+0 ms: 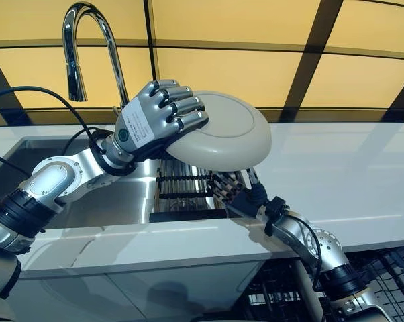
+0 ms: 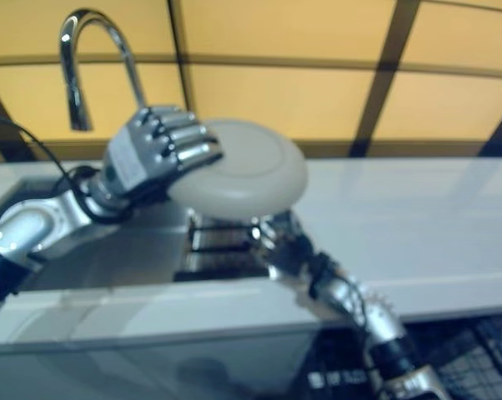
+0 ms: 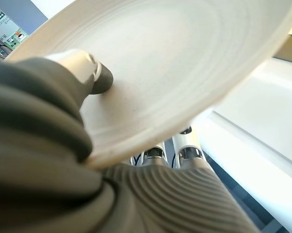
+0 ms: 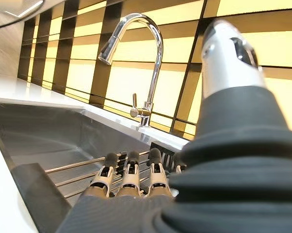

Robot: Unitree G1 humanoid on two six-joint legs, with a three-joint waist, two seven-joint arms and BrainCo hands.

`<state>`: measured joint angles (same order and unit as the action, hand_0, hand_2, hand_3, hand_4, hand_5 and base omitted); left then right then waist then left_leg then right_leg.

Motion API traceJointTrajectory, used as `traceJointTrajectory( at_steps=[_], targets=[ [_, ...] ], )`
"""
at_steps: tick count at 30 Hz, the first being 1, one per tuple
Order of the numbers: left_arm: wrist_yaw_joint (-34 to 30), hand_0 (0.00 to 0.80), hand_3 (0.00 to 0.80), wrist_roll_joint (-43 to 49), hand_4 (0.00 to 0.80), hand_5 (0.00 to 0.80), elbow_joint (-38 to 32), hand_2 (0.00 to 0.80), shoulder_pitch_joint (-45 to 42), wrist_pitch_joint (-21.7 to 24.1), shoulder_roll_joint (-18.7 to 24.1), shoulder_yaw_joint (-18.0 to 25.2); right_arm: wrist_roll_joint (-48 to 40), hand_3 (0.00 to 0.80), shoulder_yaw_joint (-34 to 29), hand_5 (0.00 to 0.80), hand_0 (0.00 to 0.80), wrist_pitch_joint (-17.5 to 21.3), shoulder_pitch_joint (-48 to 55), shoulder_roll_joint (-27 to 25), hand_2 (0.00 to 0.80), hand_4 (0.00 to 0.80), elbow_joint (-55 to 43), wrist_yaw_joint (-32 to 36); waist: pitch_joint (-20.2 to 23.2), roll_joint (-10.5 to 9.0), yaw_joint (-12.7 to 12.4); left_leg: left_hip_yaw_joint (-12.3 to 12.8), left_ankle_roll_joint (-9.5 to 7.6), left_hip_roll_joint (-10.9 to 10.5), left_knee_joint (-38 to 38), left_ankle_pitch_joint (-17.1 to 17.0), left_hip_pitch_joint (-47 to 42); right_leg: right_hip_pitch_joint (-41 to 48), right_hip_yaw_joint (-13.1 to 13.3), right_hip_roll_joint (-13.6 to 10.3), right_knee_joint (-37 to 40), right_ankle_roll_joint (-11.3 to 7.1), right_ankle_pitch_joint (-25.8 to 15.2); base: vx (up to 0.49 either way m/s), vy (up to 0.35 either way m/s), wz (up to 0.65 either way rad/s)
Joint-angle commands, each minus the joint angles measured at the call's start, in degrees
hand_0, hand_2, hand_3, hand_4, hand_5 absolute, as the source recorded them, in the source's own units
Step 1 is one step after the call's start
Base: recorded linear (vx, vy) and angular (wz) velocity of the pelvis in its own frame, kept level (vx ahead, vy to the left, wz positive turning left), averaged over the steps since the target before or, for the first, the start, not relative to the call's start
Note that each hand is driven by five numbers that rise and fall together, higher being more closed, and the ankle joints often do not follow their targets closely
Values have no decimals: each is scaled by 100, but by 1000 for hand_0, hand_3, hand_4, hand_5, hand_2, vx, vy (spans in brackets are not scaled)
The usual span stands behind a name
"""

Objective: Take plates into dishwasher

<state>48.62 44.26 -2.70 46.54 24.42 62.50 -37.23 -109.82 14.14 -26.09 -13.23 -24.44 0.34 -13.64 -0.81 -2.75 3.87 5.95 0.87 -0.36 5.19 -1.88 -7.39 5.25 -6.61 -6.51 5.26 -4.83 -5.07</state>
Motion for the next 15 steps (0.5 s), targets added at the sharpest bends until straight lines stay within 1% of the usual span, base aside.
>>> traceJointTrajectory(
  at_steps=[1, 9, 15],
  targets=[
    [192, 800, 800, -291, 800, 800, 473, 800, 762, -189, 303, 337, -318, 0, -378, 0, 0, 211, -142, -244, 0, 0, -167, 131, 32, 207, 6, -12, -3, -164, -19, 266, 8, 192, -59, 382, -26, -66, 297, 0, 0, 0],
    [172, 800, 800, -420, 800, 800, 657, 800, 820, -203, 475, 327, -318, 0, -548, 0, 0, 202, -54, -299, 0, 0, -133, 217, 48, 226, 37, 32, 7, -146, -19, 259, 7, 181, -28, 390, -26, -70, 293, 0, 0, 0],
    [254, 800, 800, -488, 800, 800, 857, 800, 740, -177, 598, 425, -318, 0, -679, 0, 0, 222, -21, -324, 0, 0, -158, 234, 50, 243, 48, 43, 10, -139, -19, 258, 7, 174, -20, 396, -26, -60, 296, 0, 0, 0]
  ],
)
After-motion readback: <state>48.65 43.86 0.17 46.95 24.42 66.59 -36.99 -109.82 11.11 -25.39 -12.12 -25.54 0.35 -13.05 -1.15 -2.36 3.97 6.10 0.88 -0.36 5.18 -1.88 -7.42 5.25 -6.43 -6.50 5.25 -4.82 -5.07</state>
